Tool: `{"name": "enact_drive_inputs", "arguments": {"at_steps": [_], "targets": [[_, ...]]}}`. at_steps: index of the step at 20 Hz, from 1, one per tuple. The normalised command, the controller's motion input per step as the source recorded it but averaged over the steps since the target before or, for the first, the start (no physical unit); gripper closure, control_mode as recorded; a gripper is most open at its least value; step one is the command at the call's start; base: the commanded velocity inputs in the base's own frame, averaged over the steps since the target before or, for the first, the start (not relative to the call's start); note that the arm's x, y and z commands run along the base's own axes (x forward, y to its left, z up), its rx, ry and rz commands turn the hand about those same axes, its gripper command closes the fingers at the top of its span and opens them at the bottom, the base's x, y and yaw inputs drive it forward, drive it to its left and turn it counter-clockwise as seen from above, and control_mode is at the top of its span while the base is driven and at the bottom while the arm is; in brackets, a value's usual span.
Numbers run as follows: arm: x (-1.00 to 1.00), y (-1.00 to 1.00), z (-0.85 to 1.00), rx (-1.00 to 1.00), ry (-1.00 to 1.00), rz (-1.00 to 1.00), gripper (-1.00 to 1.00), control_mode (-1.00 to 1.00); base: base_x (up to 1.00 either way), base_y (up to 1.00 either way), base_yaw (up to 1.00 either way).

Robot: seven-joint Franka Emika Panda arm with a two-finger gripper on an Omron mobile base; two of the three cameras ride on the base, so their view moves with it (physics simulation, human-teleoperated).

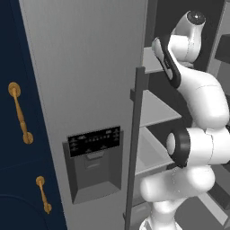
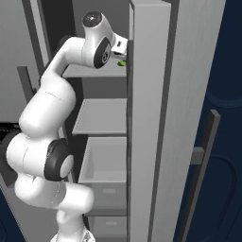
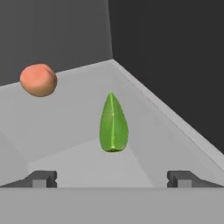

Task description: Grab a lemon wedge from the fridge and one ice cube from the ice bowl, and put them in the glass of lemonade.

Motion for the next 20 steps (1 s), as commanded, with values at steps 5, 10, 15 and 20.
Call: {"name": "enact_drive_inputs", "arguments": {"at_steps": [5, 10, 15, 20], "targets": [[0.97, 0.00, -0.27, 0.00, 0.14, 0.00, -1.00, -1.00, 0.00, 0.00, 0.00], [0.57, -0.14, -0.08, 0.00, 0.12, -0.01, -1.00, -1.00, 0.00, 0.00, 0.00], [0.02, -0.14, 0.00, 0.01, 0.09, 0.00, -1.00, -1.00, 0.00, 0.00, 0.00], [0.01, -0.04, -0.08, 0.01, 0.11, 0.00, -1.00, -1.00, 0.00, 0.00, 0.00]]}}
